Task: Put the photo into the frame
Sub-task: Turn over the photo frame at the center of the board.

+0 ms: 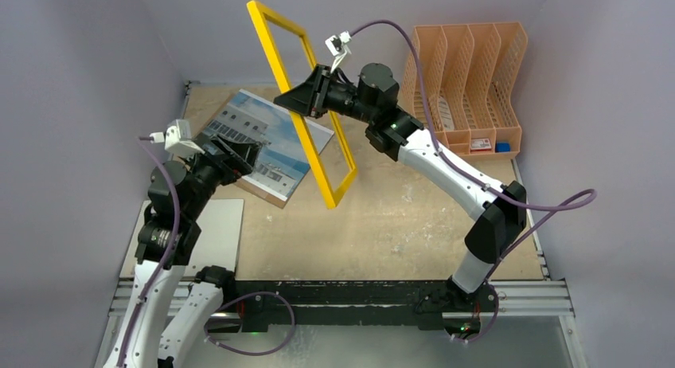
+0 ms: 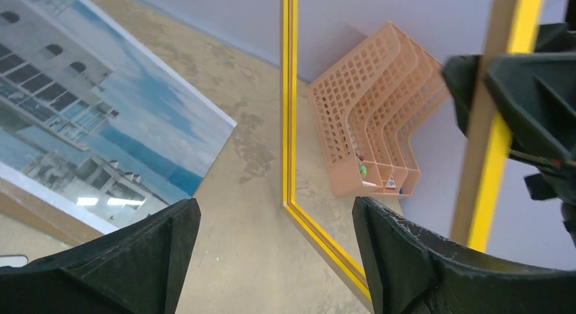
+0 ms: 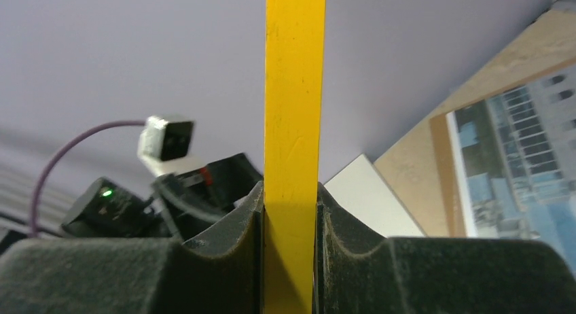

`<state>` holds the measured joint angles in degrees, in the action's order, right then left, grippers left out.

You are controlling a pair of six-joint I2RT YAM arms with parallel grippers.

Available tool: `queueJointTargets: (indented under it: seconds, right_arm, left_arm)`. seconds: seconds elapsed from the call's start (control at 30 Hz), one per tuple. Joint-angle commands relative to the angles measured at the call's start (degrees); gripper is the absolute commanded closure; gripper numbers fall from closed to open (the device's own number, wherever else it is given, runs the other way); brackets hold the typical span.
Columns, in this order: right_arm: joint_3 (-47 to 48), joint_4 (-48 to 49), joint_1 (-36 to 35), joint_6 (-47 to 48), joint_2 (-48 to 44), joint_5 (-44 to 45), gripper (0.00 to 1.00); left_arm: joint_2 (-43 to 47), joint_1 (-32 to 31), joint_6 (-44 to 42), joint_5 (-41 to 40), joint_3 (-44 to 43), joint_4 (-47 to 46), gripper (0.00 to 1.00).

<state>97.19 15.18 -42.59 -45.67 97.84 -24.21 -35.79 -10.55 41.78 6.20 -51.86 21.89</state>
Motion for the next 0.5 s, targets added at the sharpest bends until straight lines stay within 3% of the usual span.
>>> queueJointTargets:
  seconds: [0.0, 0.2, 0.47]
  right_arm:
    - [-2.02, 10.88, 0.43, -6.62, -4.49, -10.00, 0.85]
    - [-6.80, 20.51, 0.79, -18.32, -5.80, -15.98, 0.85]
    - [-11.34, 29.54, 0.84, -30.63, -5.70, -18.15, 0.88]
  left_arm:
    - [-3.39, 0.00, 6.44, -3.47, 4.99, -3.19, 0.12]
    - [-15.19, 0.00, 13.81, 7.89, 14.19, -24.89, 0.05]
    - [-27.98, 0.00, 12.46, 9.92, 16.46, -37.29, 0.04]
